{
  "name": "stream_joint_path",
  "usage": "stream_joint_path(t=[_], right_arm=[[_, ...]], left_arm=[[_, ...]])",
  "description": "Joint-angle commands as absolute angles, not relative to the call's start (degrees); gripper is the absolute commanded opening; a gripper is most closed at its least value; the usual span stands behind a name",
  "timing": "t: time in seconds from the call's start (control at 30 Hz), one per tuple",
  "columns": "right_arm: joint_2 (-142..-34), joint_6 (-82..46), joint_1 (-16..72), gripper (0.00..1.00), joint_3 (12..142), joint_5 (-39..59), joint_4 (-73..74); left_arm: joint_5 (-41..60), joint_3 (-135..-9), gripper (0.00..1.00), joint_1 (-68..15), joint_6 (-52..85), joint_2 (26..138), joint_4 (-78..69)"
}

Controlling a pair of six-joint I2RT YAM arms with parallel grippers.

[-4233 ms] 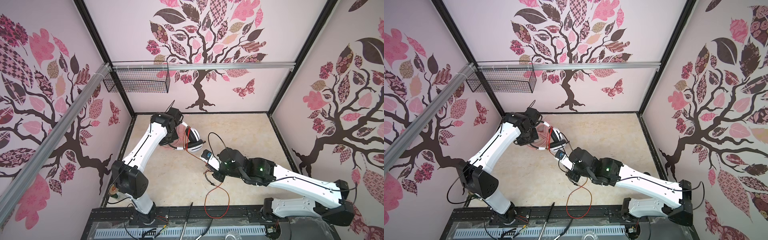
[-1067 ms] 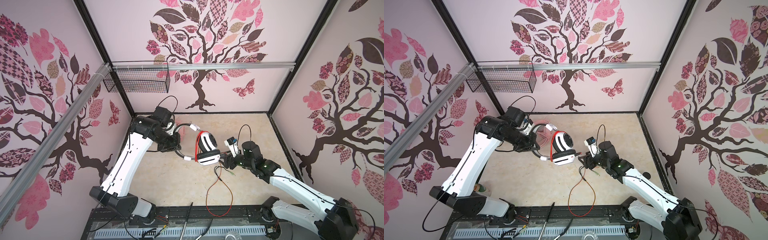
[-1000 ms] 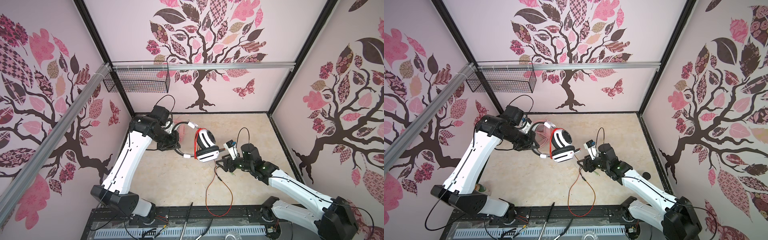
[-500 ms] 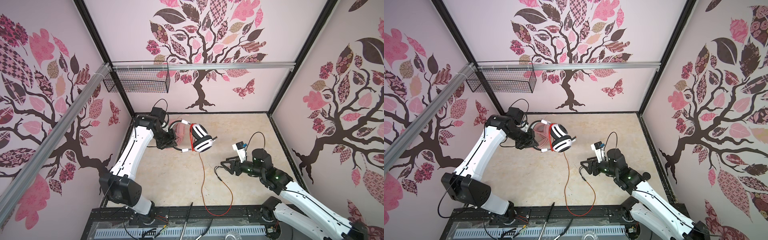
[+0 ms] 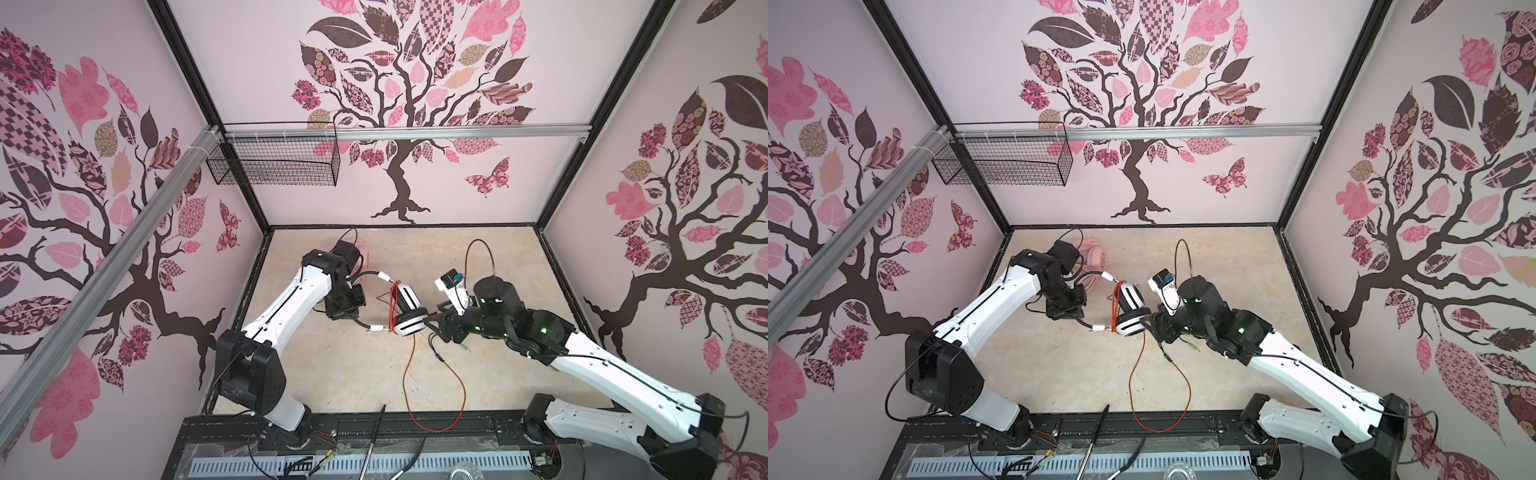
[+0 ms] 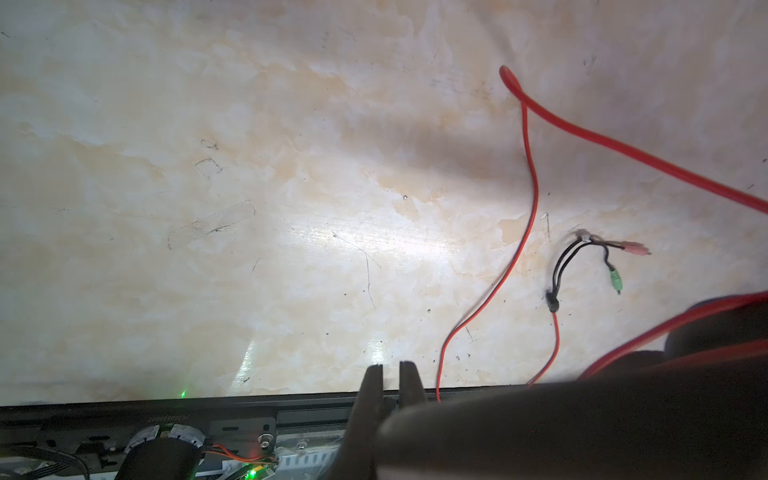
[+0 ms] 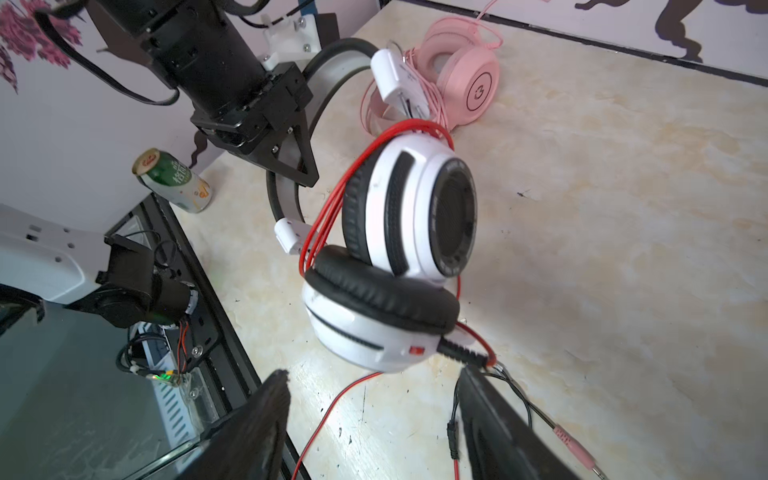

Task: Wrap the headphones
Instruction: 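Wind the red cable around the earcup with the right gripper while left holds headset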

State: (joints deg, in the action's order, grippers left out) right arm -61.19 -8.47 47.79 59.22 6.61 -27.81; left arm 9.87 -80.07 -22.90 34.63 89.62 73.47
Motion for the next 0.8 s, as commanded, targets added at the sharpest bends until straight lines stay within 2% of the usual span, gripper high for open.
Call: stream_joint_path(t=[0.0, 0.4, 0.77], right_arm=[[-65.2, -3.9, 48.0, 0.67, 63.1, 0.4, -36.3], [-70.8, -3.0, 49.7, 0.70, 64.4, 1.8, -35.0], [-75.1, -3.9, 50.5, 0.70, 65.2, 0.8, -32.6]], left_arm=[[9.8, -77.9, 0.00, -23.6, 34.5, 88.1, 70.9], [10.8, -74.9, 0.00, -29.4, 35.6, 87.8, 67.7], [10.0, -77.4, 0.00, -34.7, 37.2, 89.9, 67.4]])
